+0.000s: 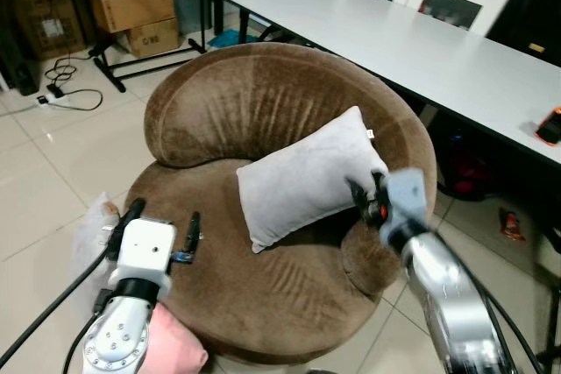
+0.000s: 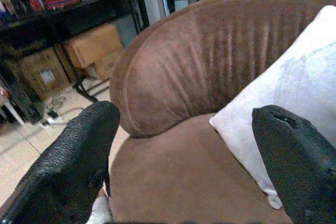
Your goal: Move the pillow to the sofa from floor
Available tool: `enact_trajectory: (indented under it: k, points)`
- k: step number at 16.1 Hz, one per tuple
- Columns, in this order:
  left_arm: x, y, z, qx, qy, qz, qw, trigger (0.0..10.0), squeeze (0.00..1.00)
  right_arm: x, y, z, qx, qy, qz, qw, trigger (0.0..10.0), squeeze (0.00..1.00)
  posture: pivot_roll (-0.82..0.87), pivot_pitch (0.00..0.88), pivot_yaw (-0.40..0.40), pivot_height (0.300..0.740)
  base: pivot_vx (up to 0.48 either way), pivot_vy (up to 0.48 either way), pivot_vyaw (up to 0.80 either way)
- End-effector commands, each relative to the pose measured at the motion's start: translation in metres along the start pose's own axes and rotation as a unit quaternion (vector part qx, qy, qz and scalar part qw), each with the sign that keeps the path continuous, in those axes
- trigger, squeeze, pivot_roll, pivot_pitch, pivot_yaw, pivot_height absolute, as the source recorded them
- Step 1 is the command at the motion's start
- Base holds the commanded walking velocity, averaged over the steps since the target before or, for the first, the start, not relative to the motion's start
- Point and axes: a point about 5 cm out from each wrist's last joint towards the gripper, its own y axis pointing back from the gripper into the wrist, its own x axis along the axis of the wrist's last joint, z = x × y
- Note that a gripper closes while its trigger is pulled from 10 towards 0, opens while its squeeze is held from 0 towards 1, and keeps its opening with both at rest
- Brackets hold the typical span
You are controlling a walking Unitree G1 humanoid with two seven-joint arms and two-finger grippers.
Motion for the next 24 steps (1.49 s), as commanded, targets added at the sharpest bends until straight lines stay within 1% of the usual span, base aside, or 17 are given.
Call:
enact_trajectory:
  k: [1, 3, 4, 6, 8, 10, 14, 18, 20, 24]
  points:
    - [0.002, 0.000, 0.004, -0.015, -0.010, 0.010, 1.000, 10.0, 0.25, -0.005, 0.011, 0.002, -0.013, 0.000, -0.033, 0.999, 10.0, 0.00, -0.05, 0.000, -0.068, 0.740, 0.000, 0.000, 0.00]
    - [0.004, 0.001, 0.003, -0.020, -0.009, 0.018, 1.000, 10.0, 0.25, -0.013, 0.026, 0.003, -0.029, -0.055, -0.070, 0.996, 10.0, 0.00, -0.05, 0.000, -0.054, 0.740, 0.000, 0.000, 0.00]
    - [0.004, 0.001, 0.003, -0.021, -0.009, 0.019, 1.000, 10.0, 0.25, -0.014, 0.027, 0.004, -0.031, -0.061, -0.072, 0.995, 10.0, 0.00, -0.05, 0.000, -0.051, 0.740, 0.000, 0.000, 0.00]
    - [0.002, 0.003, 0.003, -0.021, -0.011, 0.020, 1.000, 10.0, 0.25, -0.009, 0.027, 0.003, -0.031, -0.057, -0.071, 0.995, 10.0, 0.00, -0.05, 0.000, -0.052, 0.740, 0.000, 0.000, 0.00]
    - [0.001, 0.005, 0.003, -0.019, -0.011, 0.021, 1.000, 10.0, 0.25, -0.005, 0.027, 0.001, -0.020, -0.040, -0.079, 0.996, 10.0, 0.00, -0.04, 0.000, -0.062, 0.740, 0.000, 0.000, 0.00]
    - [0.001, 0.007, 0.002, -0.018, -0.012, 0.021, 1.000, 10.0, 0.24, -0.003, 0.026, 0.001, -0.020, -0.045, -0.083, 0.995, 10.0, 0.00, -0.04, 0.000, -0.068, 0.740, -0.129, 0.000, 0.00]
    - [0.000, 0.009, 0.002, -0.014, -0.013, 0.019, 1.000, 10.0, 0.24, 0.002, 0.021, 0.001, -0.028, -0.061, -0.073, 0.995, 10.0, 0.00, -0.03, 0.000, -0.075, 0.740, -0.274, 0.000, 0.00]
    - [-0.001, 0.009, 0.002, -0.013, -0.011, 0.020, 1.000, 10.0, 0.24, 0.005, 0.020, 0.000, -0.028, -0.055, -0.072, 0.995, 10.0, 0.00, -0.04, 0.000, -0.078, 0.740, -0.276, 0.000, 0.00]
    - [0.000, 0.009, 0.002, -0.010, -0.010, 0.021, 1.000, 10.0, 0.25, 0.006, 0.019, 0.003, -0.029, -0.051, -0.072, 0.996, 10.0, 0.00, -0.04, 0.000, -0.082, 0.740, -0.276, 0.000, 0.00]
    - [-0.002, 0.009, 0.000, 0.006, -0.009, 0.016, 1.000, 10.0, 0.25, 0.008, 0.016, 0.003, -0.030, -0.048, -0.076, 0.996, 10.0, 0.00, -0.04, 0.000, -0.094, 0.740, 0.000, 0.000, 0.00]
